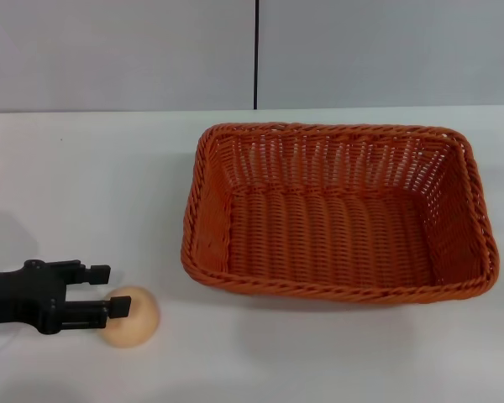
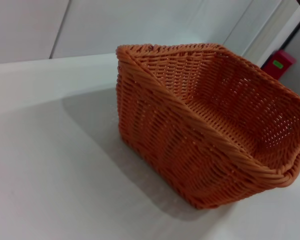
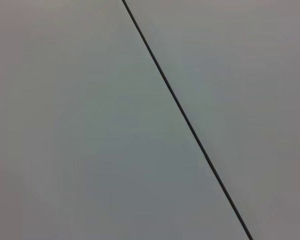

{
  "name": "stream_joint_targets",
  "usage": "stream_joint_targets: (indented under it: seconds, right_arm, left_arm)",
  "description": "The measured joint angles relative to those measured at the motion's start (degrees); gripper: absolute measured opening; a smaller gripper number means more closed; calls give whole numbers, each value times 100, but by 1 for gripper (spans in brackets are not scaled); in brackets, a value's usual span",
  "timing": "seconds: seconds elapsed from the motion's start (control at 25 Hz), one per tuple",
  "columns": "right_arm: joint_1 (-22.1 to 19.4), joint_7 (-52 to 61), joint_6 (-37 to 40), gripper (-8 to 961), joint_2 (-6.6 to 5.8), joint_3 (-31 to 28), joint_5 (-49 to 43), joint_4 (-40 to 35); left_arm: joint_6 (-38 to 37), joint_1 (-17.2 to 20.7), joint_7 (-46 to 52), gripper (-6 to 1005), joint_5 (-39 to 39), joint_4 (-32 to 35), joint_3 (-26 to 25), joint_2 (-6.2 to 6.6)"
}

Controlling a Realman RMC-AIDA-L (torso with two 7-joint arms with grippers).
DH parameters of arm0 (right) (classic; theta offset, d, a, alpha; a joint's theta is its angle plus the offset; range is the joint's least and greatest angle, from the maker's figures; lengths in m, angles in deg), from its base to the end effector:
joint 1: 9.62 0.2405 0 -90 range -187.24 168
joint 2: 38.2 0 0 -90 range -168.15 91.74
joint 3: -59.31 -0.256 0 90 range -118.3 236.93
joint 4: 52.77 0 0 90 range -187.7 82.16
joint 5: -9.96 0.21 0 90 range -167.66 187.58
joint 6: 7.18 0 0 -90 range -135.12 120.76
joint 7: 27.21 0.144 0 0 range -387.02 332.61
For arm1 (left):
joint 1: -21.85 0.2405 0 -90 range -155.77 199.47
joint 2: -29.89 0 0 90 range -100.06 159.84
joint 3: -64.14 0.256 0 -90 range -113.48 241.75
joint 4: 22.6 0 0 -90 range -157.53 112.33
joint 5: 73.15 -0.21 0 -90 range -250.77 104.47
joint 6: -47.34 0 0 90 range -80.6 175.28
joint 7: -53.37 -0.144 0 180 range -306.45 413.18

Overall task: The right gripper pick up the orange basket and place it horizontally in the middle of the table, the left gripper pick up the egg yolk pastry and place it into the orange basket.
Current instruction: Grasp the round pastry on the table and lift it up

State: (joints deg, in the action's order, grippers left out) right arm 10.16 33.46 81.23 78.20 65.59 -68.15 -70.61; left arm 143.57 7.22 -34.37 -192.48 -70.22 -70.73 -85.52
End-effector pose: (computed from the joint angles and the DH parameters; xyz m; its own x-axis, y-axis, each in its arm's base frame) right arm 0.3615 0.2897 0.1098 0.2985 0.2058 -0.9320 -0.8966 -0.2743 -0.3477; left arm -0.3355 0.2491 0.0337 0.7009 0.6269 0.3401 0.6830 -0.7274 -0.0668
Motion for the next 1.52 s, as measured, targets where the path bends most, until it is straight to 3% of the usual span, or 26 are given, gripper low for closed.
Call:
stream_joint_targets:
  seconds: [0.44, 1.32, 1.52]
  right_arm:
    - [-25, -68, 1, 470, 10, 31, -11, 9]
    - [-39, -81, 1, 470, 23, -22, 29, 9]
    - [-36, -82, -24, 470, 23, -22, 33, 9]
  left_arm:
    - [-161, -97, -79, 686, -280, 185, 6, -91]
    - [-251, -192, -230, 612, -292, 310, 84, -114]
    - [-225, -202, -230, 458, -292, 314, 88, -113]
